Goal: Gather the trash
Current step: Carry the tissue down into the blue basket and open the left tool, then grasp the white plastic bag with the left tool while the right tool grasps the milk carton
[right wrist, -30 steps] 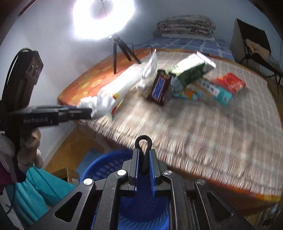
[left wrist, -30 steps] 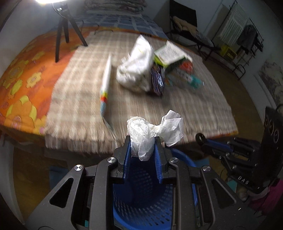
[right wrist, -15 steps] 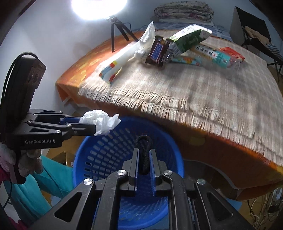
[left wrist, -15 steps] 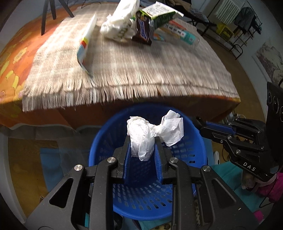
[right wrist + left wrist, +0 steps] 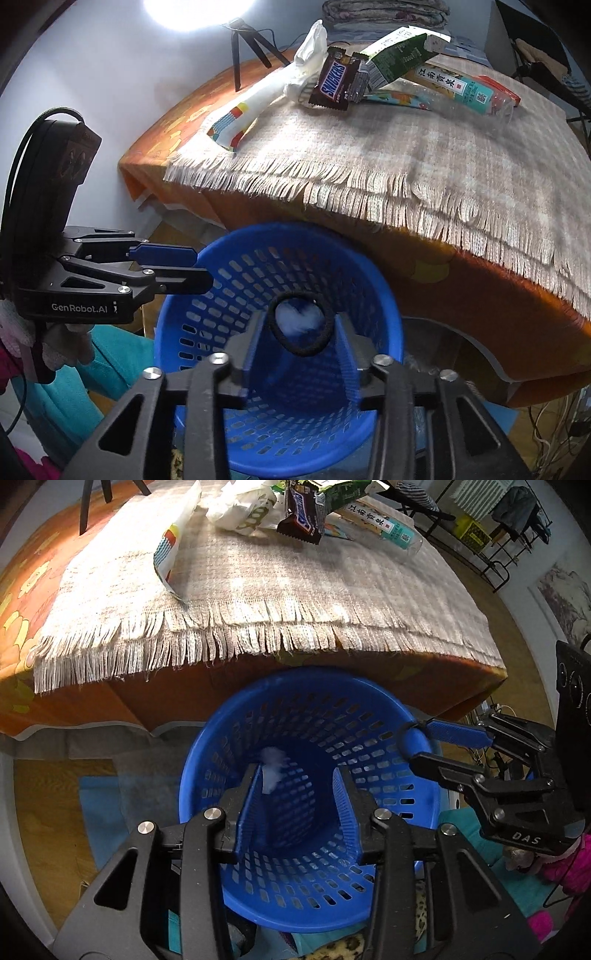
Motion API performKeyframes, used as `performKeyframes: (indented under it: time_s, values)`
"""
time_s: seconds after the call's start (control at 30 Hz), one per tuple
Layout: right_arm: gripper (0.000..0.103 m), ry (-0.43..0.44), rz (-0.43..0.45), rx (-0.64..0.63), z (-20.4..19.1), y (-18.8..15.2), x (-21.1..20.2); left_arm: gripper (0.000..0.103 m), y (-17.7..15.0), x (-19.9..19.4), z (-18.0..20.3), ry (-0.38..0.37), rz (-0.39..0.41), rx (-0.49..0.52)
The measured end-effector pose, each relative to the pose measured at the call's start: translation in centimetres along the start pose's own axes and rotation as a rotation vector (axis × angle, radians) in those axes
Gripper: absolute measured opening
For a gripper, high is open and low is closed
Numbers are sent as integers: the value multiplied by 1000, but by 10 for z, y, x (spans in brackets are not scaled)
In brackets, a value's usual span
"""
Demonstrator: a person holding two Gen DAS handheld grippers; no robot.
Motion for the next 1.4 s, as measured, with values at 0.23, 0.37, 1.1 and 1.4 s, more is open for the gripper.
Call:
performKeyframes:
  time_s: [0.23, 0.37, 1.1, 1.4]
  values:
    - [75, -18, 2, 13, 4, 2, -1, 40, 8, -6, -6, 1, 16, -22]
    - [81, -22, 3, 18, 6, 2, -2, 51, 14, -9, -7, 4, 31, -32]
    - [88, -90, 117, 117, 67, 69, -43, 55, 101, -58, 9, 28, 242, -45]
    - [88, -109, 219, 206, 125, 129, -58, 56, 154, -64, 27, 43, 318, -35]
Point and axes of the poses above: each gripper's, at about its wrist camera, not at the fingertips, and x roughly the way its jaws point, z to its right, y to its top, the point moved 4 cm from there along x, roughly the way its jaws point, and after that the axes turned 11 degrees about -x, right-handed, at the moved point
